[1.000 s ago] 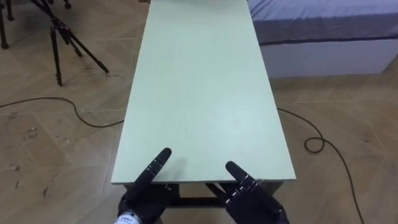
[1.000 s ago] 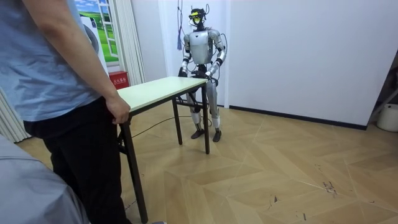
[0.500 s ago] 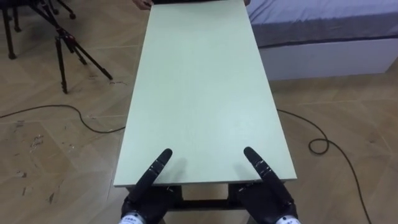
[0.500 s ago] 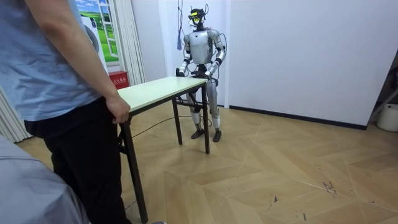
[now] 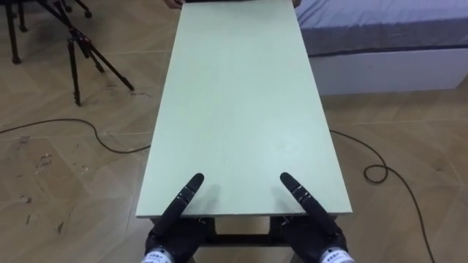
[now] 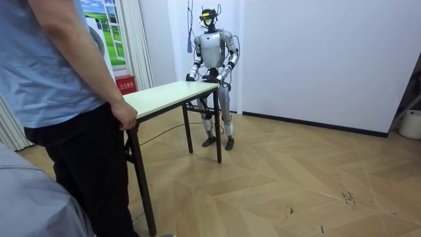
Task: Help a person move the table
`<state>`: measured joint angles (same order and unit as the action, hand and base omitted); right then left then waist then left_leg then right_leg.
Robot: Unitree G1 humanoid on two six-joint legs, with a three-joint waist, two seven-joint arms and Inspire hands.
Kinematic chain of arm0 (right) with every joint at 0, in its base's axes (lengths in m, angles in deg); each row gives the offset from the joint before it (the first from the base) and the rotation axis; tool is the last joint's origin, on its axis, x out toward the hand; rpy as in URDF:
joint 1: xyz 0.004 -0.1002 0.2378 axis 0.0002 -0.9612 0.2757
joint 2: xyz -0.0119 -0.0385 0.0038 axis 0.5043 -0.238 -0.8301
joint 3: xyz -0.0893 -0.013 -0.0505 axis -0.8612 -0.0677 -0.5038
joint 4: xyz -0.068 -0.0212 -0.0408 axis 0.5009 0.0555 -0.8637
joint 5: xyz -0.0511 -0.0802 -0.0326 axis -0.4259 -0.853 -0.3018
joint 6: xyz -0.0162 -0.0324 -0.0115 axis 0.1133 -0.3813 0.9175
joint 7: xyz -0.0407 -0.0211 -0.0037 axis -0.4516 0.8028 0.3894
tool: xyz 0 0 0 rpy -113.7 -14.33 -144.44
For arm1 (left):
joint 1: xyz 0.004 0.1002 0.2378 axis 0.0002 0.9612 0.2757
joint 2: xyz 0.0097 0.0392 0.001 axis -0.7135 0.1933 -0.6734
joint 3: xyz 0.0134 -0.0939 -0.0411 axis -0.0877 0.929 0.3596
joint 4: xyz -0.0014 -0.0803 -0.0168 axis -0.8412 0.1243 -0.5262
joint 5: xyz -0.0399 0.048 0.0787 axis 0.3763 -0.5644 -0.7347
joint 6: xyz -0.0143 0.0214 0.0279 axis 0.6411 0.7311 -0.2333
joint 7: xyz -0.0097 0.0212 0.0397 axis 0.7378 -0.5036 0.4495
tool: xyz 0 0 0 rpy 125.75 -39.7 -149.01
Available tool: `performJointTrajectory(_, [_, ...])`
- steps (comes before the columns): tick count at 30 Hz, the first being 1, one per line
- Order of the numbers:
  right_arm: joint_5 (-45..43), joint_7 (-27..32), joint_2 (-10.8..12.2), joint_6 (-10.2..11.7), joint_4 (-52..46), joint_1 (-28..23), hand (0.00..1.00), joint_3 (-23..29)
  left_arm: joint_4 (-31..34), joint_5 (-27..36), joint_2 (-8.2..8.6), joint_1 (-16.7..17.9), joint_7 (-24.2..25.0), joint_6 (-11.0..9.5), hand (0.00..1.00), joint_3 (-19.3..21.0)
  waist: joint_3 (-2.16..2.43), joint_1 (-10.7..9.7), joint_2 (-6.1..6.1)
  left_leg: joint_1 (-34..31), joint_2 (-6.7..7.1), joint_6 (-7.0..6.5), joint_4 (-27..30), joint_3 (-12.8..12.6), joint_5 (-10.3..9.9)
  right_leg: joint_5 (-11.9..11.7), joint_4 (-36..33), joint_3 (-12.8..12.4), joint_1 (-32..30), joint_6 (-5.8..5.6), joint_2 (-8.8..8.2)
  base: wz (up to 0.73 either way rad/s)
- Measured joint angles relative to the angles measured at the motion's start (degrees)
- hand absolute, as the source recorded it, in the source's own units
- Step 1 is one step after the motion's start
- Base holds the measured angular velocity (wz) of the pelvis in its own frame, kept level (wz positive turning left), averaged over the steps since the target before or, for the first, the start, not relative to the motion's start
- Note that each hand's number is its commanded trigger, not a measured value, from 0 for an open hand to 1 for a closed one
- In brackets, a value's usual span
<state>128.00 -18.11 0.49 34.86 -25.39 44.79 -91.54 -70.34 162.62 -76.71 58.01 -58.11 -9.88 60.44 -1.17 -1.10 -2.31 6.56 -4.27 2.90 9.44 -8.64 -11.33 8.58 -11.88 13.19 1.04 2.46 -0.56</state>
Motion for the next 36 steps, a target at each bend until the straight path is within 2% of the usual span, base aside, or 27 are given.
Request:
performJointTrajectory(6, [-0.02,0.0,0.65,0.43,0.0,0.0,1.0,0.07,0.02,0.01,1.22,0.05,-1.0,-1.28,1.0,0.24,-0.02,-0.03,-0.06,-0.09,0.0,0.0,0.06,0.15,0.0,0.01,0.14,-0.04,-0.2,-0.01,0.0,0.0])
performJointTrajectory(10, [-0.05,2.53,1.23,0.6,0.03,-0.02,1.0,0.58,0.03,-0.07,2.3,0.05,-1.05,-1.43,1.0,0.35,-0.02,0.05,-0.12,-0.46,0.06,0.0,0.05,0.96,0.0,0.01,0.09,0.88,-0.11,-0.02,-0.13,0.09])
performJointTrajectory(13, [-2.01,2.24,1.64,0.79,0.01,-0.11,1.0,0.62,-0.04,-0.14,2.29,0.3,-1.03,-1.38,1.0,0.46,-0.04,-0.06,-0.11,-0.5,0.01,0.0,0.03,1.08,0.0,0.02,0.22,1.04,-0.07,-0.01,-0.11,0.02])
performJointTrajectory(15, [-3.82,2.26,2.19,1.89,0.04,-0.26,1.0,0.62,-0.04,-1.38,2.41,0.36,-1.02,-1.22,1.0,0.45,-0.04,-0.08,-0.15,-0.51,0.08,0.0,-0.05,1.02,0.0,0.02,0.24,1.04,-0.08,-0.03,-0.16,0.0])
performJointTrajectory(17, [-4.23,2.26,2.53,2.1,0.07,-0.33,1.0,0.63,-0.05,-2.4,2.41,0.46,-1.02,-1.24,1.0,0.55,-0.05,-0.17,-0.13,-0.51,0.09,0.0,-0.05,0.98,0.0,0.03,0.26,1.04,-0.07,-0.03,-0.16,0.0])
performJointTrajectory(36, [-4.23,1.56,2.47,2.11,0.06,-1.08,1.0,0.88,-0.19,-6.17,3.03,1.31,-0.82,-1.34,1.0,0.65,0.02,-0.28,0.05,-0.53,0.09,0.0,-0.01,0.95,0.0,0.07,0.2,1.08,-0.04,-0.08,-0.18,0.0])
